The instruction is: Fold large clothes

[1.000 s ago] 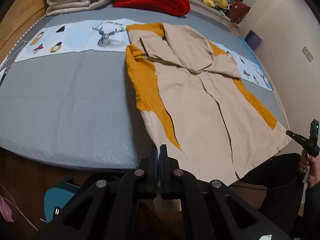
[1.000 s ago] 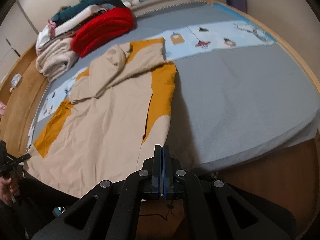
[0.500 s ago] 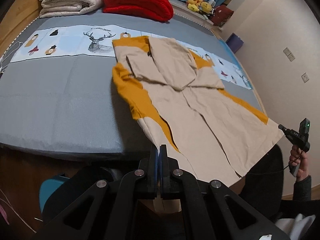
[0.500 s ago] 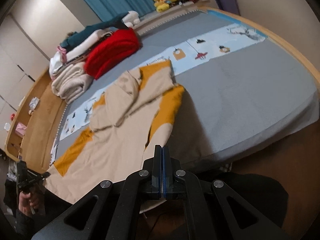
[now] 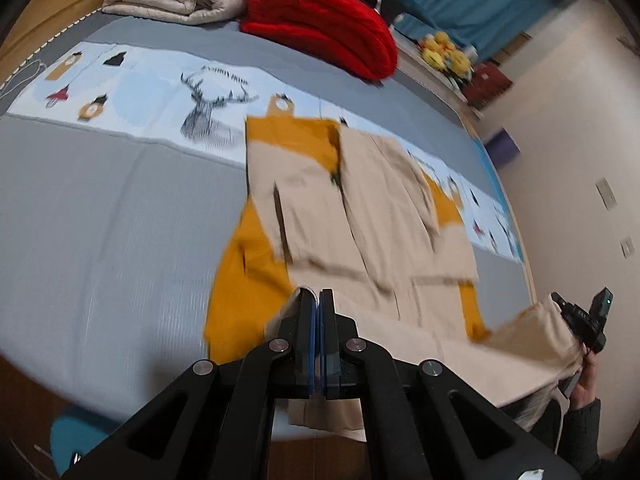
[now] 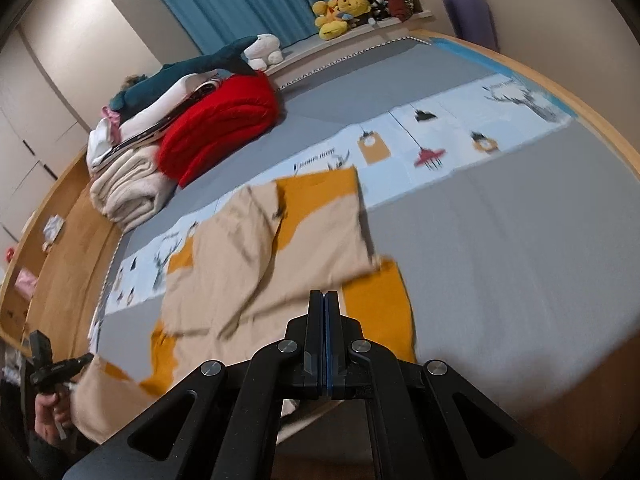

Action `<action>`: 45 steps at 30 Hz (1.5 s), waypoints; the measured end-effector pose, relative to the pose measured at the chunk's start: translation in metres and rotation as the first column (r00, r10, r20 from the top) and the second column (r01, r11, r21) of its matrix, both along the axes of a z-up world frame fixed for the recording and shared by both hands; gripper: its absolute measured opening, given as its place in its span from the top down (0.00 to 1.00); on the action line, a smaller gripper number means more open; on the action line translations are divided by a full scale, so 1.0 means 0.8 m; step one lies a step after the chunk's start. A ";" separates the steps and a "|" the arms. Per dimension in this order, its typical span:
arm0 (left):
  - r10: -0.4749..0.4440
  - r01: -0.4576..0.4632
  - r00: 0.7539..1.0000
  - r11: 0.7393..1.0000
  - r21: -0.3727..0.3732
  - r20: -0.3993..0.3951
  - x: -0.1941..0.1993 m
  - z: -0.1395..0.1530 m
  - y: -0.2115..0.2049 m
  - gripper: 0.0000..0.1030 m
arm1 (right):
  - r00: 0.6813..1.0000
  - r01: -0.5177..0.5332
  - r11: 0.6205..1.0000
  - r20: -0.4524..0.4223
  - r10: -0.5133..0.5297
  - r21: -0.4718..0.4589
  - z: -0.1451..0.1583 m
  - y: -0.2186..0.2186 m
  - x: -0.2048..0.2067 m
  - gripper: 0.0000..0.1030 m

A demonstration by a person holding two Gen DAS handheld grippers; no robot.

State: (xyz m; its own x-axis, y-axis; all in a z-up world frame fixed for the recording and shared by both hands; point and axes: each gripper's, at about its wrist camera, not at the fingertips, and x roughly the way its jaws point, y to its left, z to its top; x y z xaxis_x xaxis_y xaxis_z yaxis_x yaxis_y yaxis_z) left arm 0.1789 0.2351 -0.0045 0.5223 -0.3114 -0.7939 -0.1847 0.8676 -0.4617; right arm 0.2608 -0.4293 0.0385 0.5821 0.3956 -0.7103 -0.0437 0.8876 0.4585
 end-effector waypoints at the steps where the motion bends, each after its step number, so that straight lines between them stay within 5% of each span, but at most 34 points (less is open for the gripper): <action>1: 0.022 -0.022 1.000 1.000 0.004 -0.003 0.024 -0.009 0.006 1.00 | 1.000 0.010 1.000 0.003 -0.010 -0.005 -0.007 0.003 0.030 1.00; 8: 0.133 -0.134 0.991 0.991 -0.013 -0.024 0.134 -0.088 0.041 1.00 | 0.997 0.067 0.997 -0.034 -0.068 -0.021 -0.089 0.020 0.184 1.00; 12: 0.130 -0.126 0.987 0.991 0.046 -0.097 0.165 -0.124 0.037 1.00 | 0.994 0.044 0.996 -0.101 -0.052 -0.077 -0.138 0.041 0.230 1.00; 18: 0.174 -0.175 0.976 0.984 -0.003 -0.129 0.177 -0.137 0.060 0.96 | 0.996 0.011 0.994 -0.088 -0.021 -0.107 -0.149 0.059 0.266 0.99; 23: 0.186 -0.195 0.972 0.979 -0.055 -0.142 0.178 -0.134 0.067 0.92 | 0.992 0.065 0.990 -0.102 -0.078 -0.128 -0.149 0.049 0.278 0.97; 25: 0.203 -0.208 0.973 0.978 -0.033 -0.112 0.171 -0.124 0.068 0.81 | 0.991 0.091 0.988 -0.084 -0.102 -0.124 -0.143 0.040 0.271 0.96; 27: 0.220 -0.220 0.973 0.975 0.011 -0.072 0.162 -0.111 0.070 0.74 | 0.992 0.093 0.990 -0.071 -0.101 -0.110 -0.139 0.034 0.262 0.88; 29: 0.232 -0.232 0.972 0.972 0.025 -0.038 0.150 -0.104 0.075 0.71 | 0.994 0.080 0.991 -0.067 -0.087 -0.109 -0.138 0.034 0.252 0.65; 31: 0.230 -0.229 0.972 0.973 0.018 -0.045 0.145 -0.107 0.080 0.68 | 0.995 0.050 0.992 -0.085 -0.060 -0.116 -0.145 0.037 0.242 0.53; 37: 0.156 -0.149 0.978 0.987 0.060 -0.139 0.148 -0.138 0.067 0.59 | 0.980 -0.088 0.986 -0.191 0.060 -0.144 -0.180 0.060 0.229 0.53; 45: 0.111 -0.096 0.969 0.992 0.082 -0.219 0.162 -0.168 0.051 0.59 | 0.953 -0.188 0.962 -0.272 0.131 -0.195 -0.212 0.083 0.229 0.53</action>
State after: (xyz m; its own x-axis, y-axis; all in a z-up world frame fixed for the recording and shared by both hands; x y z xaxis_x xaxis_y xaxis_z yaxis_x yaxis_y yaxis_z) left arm 0.3083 0.2762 -0.1391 0.3565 -0.2041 -0.9117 -0.3664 0.8672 -0.3374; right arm 0.4438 -0.3632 -0.1311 0.3125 0.2885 -0.9051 -0.1005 0.9575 0.2705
